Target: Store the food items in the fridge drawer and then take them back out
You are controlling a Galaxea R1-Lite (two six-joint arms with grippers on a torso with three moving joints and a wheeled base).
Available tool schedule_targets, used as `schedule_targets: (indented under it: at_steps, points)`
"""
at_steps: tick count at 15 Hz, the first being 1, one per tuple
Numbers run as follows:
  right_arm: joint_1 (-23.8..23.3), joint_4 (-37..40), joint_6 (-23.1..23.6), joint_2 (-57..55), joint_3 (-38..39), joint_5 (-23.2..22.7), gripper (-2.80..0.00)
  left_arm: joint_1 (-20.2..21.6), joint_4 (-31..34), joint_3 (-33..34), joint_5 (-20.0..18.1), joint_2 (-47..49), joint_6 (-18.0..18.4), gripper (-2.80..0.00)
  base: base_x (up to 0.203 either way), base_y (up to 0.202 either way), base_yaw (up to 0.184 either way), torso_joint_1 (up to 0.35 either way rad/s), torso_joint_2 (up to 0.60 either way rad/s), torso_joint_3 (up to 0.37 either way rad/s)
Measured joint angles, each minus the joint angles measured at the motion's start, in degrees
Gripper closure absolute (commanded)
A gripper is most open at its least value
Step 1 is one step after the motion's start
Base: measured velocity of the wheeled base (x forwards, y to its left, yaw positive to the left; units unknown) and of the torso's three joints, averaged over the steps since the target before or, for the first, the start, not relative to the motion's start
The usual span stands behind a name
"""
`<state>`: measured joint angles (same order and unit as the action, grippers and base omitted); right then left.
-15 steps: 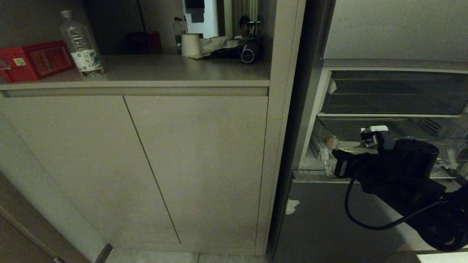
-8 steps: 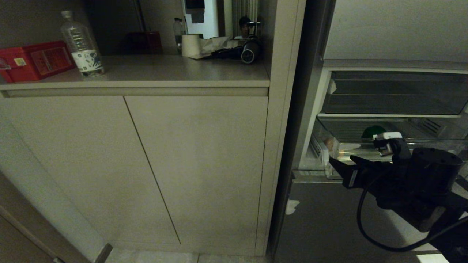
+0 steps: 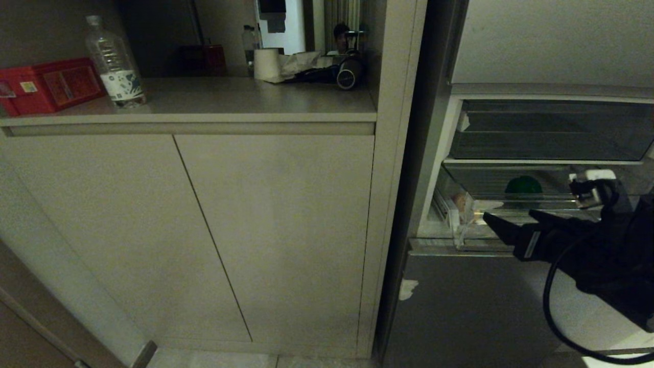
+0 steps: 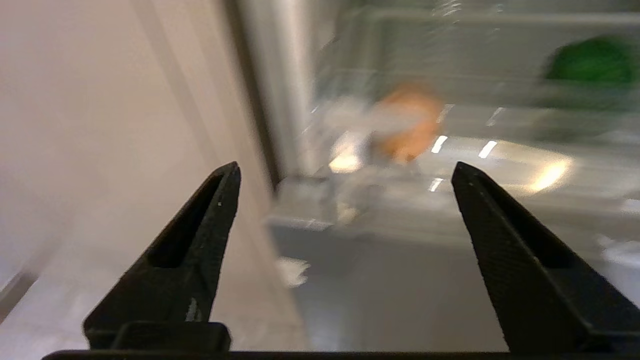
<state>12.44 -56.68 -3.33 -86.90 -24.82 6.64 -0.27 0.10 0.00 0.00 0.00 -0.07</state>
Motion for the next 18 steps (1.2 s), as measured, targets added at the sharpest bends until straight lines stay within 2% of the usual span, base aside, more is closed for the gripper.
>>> schedule_targets:
  at_steps: [3, 6, 13, 18]
  points:
    - [-5.56, 15.85, 1.57, 1.92, -12.30, -1.99, -2.80, 0.02, 0.00, 0.00, -0.02, 0.00, 0.00, 0.00, 0.000, 0.000, 0.000, 0.000, 0.00, 0.000]
    - [-9.57, 29.71, 2.37, -1.53, -23.79, -4.34, -2.80, 0.00, 0.00, 0.00, 0.00, 0.00, 0.00, 0.00, 0.000, 0.000, 0.000, 0.000, 0.00, 0.000]
    - [-13.38, 37.42, 2.91, -15.52, -38.74, -4.71, -2.80, 0.02, 0.00, 0.00, -0.05, 0.00, 0.00, 0.00, 0.000, 0.000, 0.000, 0.000, 0.00, 0.000]
    - [-14.34, 41.32, 2.97, -20.09, -43.38, -4.72, -2.80, 0.00, 0.00, 0.00, 0.00, 0.00, 0.00, 0.00, 0.000, 0.000, 0.000, 0.000, 0.00, 0.000]
